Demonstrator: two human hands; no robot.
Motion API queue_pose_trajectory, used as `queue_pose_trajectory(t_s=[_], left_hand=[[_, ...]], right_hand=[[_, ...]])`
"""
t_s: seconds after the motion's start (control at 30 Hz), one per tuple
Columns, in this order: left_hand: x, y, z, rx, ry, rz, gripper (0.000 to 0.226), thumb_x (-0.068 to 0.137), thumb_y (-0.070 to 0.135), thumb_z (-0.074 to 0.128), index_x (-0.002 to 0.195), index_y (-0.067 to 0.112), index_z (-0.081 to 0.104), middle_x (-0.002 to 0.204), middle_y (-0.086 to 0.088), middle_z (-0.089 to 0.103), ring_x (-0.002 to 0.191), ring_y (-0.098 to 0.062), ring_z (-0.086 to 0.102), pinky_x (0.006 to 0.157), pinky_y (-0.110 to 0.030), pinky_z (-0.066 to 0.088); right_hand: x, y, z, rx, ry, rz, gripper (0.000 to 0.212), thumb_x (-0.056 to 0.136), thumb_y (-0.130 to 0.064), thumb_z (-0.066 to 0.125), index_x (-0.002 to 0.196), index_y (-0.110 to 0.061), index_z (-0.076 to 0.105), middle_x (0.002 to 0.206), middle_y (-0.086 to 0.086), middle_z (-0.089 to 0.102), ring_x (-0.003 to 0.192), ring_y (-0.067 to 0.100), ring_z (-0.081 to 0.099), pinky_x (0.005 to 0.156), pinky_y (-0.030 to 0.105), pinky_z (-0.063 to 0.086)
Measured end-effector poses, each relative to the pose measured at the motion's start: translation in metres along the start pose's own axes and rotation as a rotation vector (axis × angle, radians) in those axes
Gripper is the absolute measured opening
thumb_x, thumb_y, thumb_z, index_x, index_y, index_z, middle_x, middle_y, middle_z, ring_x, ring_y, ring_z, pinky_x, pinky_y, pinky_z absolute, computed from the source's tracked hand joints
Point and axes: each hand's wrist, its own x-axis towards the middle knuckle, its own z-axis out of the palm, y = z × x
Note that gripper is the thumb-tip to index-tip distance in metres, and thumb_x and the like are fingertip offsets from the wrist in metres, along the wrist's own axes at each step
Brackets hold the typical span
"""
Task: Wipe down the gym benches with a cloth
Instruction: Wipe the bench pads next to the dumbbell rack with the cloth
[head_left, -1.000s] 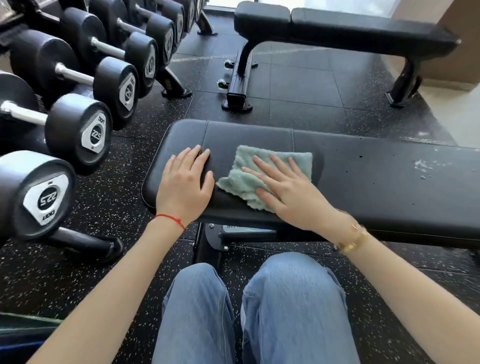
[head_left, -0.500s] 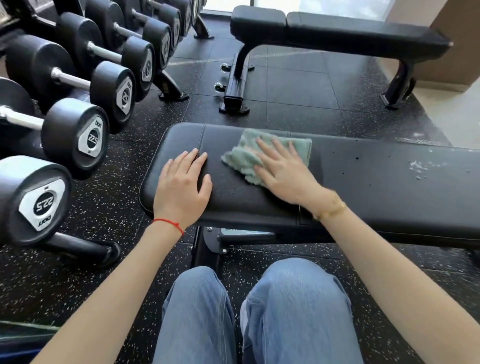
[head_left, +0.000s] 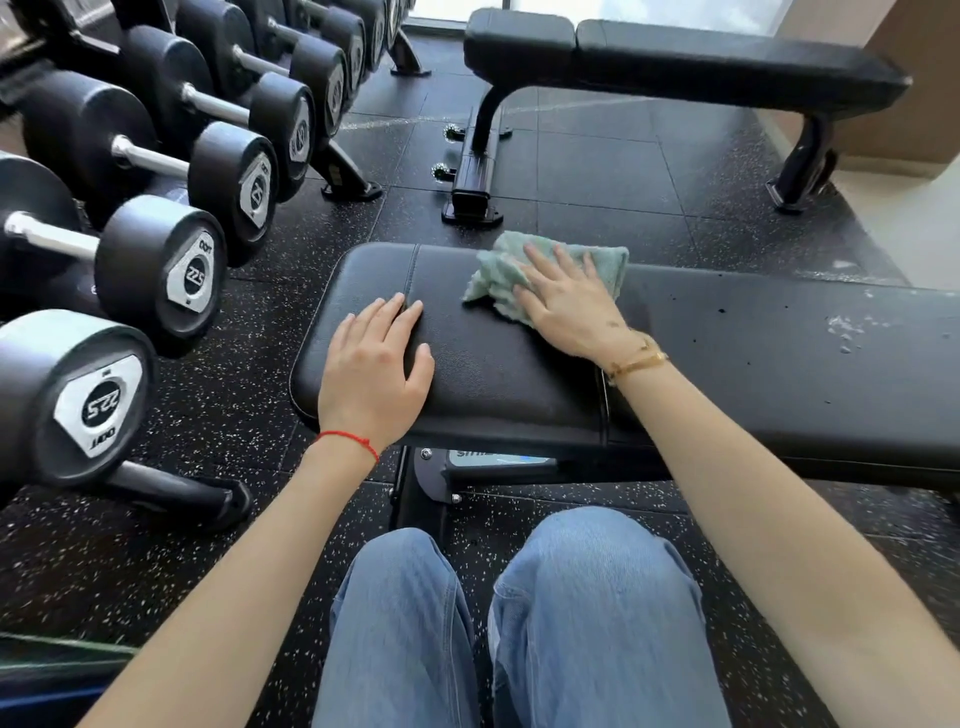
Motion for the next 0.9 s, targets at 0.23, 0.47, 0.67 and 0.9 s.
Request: queue_pose_trajectory(t_s=[0.23, 0.47, 0.67, 0.9], left_hand=[[-0.001, 0.000, 0.001, 0.003, 0.000, 0.001, 0.055, 0.094, 0.039, 0.034, 0.144, 0.018, 0.046, 0.152, -0.003, 0.041, 0.143, -0.021, 0.033, 0.121, -0.039, 0.017], [0.000, 0.000, 0.000, -0.001, -0.009, 0.010, 0.053, 0.096, 0.035, 0.038, 0.145, 0.017, 0.045, 0.153, -0.004, 0.040, 0.144, -0.021, 0.031, 0.121, -0.040, 0.016], [0.000, 0.000, 0.000, 0.001, -0.011, 0.014, 0.051, 0.097, 0.034, 0.039, 0.145, 0.017, 0.044, 0.153, -0.005, 0.040, 0.144, -0.022, 0.031, 0.121, -0.041, 0.017], [-0.003, 0.011, -0.005, -0.037, -0.014, -0.005, 0.042, 0.099, 0.020, 0.045, 0.139, 0.011, 0.051, 0.150, -0.008, 0.043, 0.142, -0.025, 0.034, 0.119, -0.046, 0.018]], right_hand=[[-0.111, 0.003, 0.011, 0.056, 0.028, -0.262, 0.049, 0.103, -0.049, 0.018, 0.151, -0.048, 0.008, 0.162, -0.017, 0.002, 0.151, 0.015, -0.007, 0.122, 0.041, -0.007], [0.006, -0.001, -0.004, -0.011, -0.022, 0.029, 0.051, 0.105, -0.041, 0.022, 0.154, -0.034, 0.012, 0.164, -0.004, 0.005, 0.151, 0.026, -0.001, 0.121, 0.048, -0.004], [-0.068, -0.027, 0.012, -0.015, 0.054, -0.219, 0.051, 0.104, -0.044, 0.023, 0.154, -0.039, 0.014, 0.163, -0.010, 0.010, 0.151, 0.022, 0.000, 0.122, 0.047, -0.004], [-0.127, 0.046, 0.007, 0.041, 0.110, -0.002, 0.049, 0.104, -0.039, 0.028, 0.153, -0.035, 0.020, 0.162, -0.008, 0.015, 0.151, 0.021, 0.009, 0.123, 0.040, 0.002]])
